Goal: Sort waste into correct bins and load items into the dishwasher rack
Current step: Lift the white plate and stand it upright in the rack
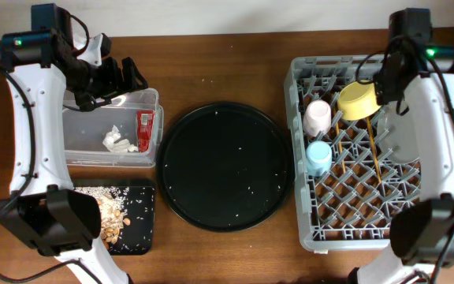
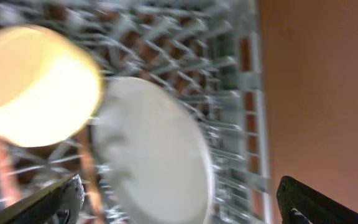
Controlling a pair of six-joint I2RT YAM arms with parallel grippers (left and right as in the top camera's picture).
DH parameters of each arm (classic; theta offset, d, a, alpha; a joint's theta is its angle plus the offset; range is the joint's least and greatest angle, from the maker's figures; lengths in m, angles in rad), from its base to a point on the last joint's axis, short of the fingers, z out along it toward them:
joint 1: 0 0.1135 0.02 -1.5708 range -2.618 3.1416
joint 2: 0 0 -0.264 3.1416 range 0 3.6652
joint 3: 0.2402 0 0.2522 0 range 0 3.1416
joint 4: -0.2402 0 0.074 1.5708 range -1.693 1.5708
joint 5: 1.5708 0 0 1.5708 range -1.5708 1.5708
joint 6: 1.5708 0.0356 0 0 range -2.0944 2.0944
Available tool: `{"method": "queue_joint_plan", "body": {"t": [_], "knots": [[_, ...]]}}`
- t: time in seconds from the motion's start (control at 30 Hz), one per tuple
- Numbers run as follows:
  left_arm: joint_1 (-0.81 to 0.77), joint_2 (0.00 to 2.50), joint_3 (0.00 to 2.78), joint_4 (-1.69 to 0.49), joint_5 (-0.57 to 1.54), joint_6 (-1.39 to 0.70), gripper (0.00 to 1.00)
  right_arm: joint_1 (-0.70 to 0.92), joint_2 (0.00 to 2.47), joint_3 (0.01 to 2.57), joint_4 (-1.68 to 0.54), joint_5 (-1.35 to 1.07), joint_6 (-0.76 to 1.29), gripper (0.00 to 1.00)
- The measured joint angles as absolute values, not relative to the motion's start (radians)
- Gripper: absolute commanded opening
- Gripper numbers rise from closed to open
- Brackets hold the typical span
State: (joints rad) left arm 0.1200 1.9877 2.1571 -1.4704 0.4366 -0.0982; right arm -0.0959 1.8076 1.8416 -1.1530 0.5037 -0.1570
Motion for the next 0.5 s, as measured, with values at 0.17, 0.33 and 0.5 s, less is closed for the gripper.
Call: {"method": "queue_joint_plan", "body": {"t": [0.17, 0.33, 0.5], "knots": [[0.120, 1.988, 2.157, -1.470, 0.436, -0.099, 1.00, -0.096, 1.789, 1.842, -1.150, 0.195, -0.157, 0.98], [0.120, 1.988, 2.157, -1.470, 0.436, -0.099, 1.00, -0.096, 1.789, 1.842, -1.150, 0.136, -0.156, 0.98], [0.120, 1.988, 2.157, -1.470, 0.437, -0.098, 1.00, -0.096, 1.789, 1.842, -1.150, 0.129, -0.156, 0.98]]}}
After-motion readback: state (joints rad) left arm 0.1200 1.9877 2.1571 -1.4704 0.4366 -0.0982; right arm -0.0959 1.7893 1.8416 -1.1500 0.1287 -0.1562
